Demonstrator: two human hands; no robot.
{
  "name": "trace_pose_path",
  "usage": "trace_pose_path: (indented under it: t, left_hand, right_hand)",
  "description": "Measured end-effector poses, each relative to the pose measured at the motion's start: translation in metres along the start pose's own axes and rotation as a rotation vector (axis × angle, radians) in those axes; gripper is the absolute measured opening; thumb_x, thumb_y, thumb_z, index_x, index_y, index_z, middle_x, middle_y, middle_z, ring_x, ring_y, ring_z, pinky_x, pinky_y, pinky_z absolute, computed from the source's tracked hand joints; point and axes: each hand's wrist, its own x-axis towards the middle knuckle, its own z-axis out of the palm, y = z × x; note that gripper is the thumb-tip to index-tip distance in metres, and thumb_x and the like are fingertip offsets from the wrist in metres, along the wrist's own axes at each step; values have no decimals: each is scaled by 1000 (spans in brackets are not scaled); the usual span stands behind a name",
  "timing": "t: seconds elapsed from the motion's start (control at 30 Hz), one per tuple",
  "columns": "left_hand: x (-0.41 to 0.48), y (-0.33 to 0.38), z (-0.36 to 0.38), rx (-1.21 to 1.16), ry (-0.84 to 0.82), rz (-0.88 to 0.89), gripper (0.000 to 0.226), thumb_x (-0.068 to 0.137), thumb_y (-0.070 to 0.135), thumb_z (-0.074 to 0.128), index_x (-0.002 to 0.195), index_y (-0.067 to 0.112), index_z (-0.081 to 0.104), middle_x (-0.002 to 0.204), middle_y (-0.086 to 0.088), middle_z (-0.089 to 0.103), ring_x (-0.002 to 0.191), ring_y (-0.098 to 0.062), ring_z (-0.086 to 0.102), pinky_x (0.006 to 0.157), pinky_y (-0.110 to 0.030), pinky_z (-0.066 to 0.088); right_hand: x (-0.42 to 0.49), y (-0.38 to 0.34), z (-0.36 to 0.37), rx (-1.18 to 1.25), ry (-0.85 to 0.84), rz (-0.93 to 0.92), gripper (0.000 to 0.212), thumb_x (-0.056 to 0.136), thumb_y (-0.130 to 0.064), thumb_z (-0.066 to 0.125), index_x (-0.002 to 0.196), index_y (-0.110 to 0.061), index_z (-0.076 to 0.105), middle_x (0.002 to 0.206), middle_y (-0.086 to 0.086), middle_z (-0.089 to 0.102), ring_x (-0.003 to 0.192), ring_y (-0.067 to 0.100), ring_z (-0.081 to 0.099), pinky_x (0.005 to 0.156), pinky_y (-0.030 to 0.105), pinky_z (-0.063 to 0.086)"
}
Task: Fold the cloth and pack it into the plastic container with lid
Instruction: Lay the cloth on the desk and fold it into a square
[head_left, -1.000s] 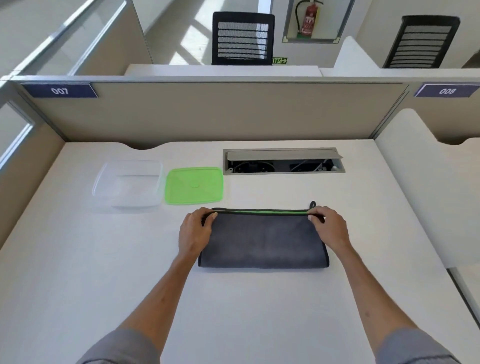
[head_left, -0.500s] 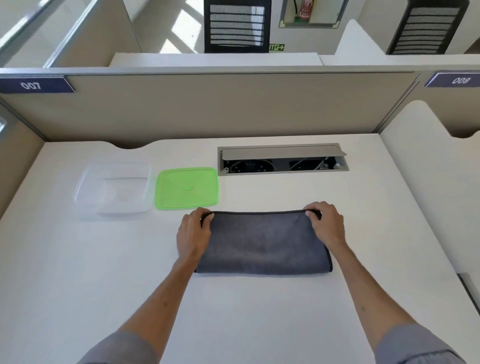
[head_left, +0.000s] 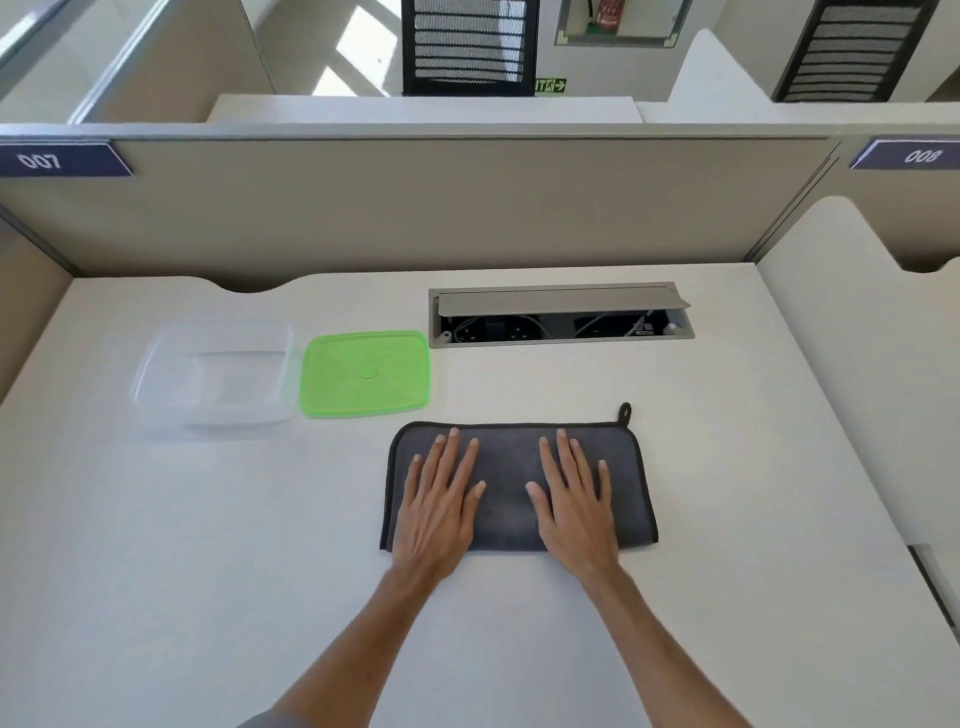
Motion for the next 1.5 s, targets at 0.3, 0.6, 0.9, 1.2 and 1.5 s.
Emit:
trace_pose_path:
  t: [0.3, 0.6, 0.9, 1.2, 1.5]
  left_hand:
    - [-17, -23, 7, 78, -10, -14, 67, 118, 53, 32, 179, 35, 13, 189, -1, 9, 175, -23, 12, 140, -51, 19]
    - [-31, 11, 1, 6, 10, 140, 65, 120, 46, 36, 179, 27, 17, 188, 1, 14, 174, -20, 14, 140, -51, 20]
    - [-62, 28, 20, 43, -73, 221, 61, 121, 46, 26, 178, 40, 8, 189, 3, 4, 174, -19, 10, 138, -51, 14]
    - [-70, 25, 6, 21, -227, 262, 59, 121, 52, 17, 178, 43, 5, 189, 5, -2, 175, -18, -2, 138, -51, 3]
    - [-18, 41, -67, -1171, -240, -437, 70, 113, 72, 31, 145, 28, 73, 128, 5, 83, 121, -14, 78, 110, -41, 61]
  right_hand:
    - [-6, 21, -2, -116, -26, 51, 64, 115, -54, 19, 176, -34, 10, 185, 3, 9, 171, 24, 11, 136, 62, 14]
    - [-45, 46, -44, 187, 190, 734, 67, 101, -34, 66, 159, -11, 42, 153, 23, 56, 138, 44, 53, 106, 60, 47]
    - [-50, 65, -66, 804, -27, 1045, 33, 94, -41, 81, 92, -11, 66, 92, 8, 67, 86, 31, 59, 76, 38, 46]
    - [-64, 14, -97, 960, 145, 793, 14, 94, -20, 76, 98, -16, 63, 99, 4, 72, 88, 30, 71, 86, 52, 65]
    - [-60, -99, -101, 450, 231, 310, 27, 94, -28, 71, 111, -28, 50, 88, -10, 76, 81, 31, 76, 64, 37, 48]
